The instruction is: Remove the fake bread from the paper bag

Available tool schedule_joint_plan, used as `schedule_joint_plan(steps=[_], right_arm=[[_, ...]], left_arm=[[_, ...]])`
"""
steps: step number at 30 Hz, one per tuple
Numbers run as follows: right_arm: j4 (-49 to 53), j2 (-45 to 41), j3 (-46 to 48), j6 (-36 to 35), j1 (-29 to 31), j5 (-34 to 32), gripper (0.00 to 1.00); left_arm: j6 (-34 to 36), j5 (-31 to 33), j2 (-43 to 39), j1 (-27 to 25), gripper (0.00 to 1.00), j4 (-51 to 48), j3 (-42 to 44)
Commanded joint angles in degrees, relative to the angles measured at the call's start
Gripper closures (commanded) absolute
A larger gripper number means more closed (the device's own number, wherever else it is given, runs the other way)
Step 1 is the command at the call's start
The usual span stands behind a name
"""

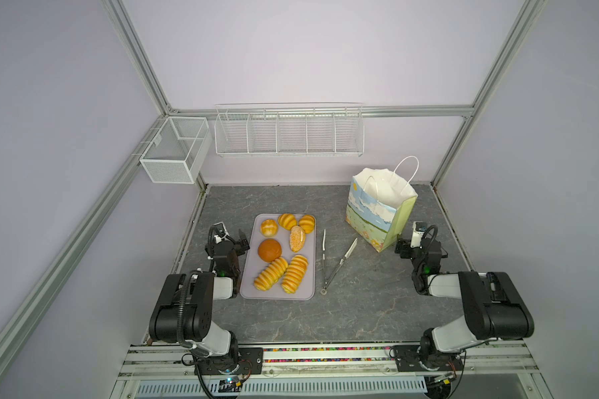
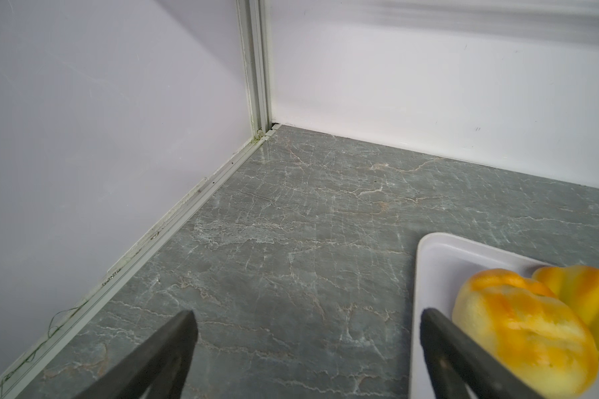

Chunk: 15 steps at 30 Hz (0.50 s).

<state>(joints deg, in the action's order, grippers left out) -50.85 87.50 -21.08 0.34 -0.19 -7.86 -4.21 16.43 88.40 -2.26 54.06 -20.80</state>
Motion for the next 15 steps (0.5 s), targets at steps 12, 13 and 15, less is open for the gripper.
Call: schedule_joint_plan(steps=[12, 13, 15], right_arm=[[0.4, 0.4, -0.7, -1.4, 0.6, -0.6, 0.12], [0.3, 0.3, -0.6, -1.4, 0.5, -0.7, 0.12], [0.2, 0.2, -0.5, -1.4, 0.5, -0.7, 0.12]], left_arm=[[0.3, -0.4, 0.2, 0.2, 0.01, -0.2, -0.5], [0.3, -0.5, 0.2, 0.2, 0.01, -0.2, -0.5], [0.3, -0.5, 0.2, 0.1, 0.01, -0.2, -0.4]])
